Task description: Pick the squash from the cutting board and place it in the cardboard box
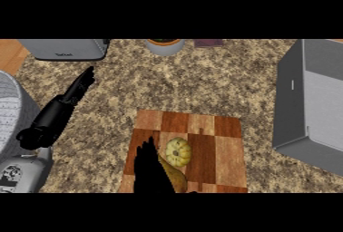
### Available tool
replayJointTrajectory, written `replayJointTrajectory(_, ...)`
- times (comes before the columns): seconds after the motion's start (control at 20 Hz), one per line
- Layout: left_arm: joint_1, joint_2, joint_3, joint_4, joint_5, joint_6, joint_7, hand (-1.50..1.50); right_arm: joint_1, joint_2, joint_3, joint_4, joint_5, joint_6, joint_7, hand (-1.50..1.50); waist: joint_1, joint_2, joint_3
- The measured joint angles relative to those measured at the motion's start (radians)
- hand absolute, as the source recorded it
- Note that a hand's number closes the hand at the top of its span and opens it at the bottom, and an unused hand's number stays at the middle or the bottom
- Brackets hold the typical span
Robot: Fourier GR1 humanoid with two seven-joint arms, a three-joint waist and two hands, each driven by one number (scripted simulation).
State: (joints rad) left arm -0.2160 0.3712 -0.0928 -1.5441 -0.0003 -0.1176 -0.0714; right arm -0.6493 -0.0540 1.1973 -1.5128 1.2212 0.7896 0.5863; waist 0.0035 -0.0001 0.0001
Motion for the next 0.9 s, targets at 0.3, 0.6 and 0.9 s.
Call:
replayJointTrajectory(0.3, -0.003, -0.02, 0.02, 0.014, -0.027, -0.013, -0.011, 0.0, 0.033, -0.004, -0.034, 0.051, 0.05, -0.04, -0.087, -1.5, -0.001, 0.0, 0.0)
replayJointTrajectory(0.6, 0.002, -0.034, 0.045, 0.03, -0.045, -0.037, -0.027, 0.0, 0.054, -0.016, -0.076, 0.075, 0.131, -0.05, -0.137, -1.5, -0.002, 0.0, 0.0)
replayJointTrajectory(0.9, 0.001, -0.06, 0.047, 0.012, -0.068, -0.046, -0.002, 0.0, 0.051, -0.024, -0.136, 0.154, 0.2, -0.115, -0.209, -1.5, 0.0, 0.0, 0.0)
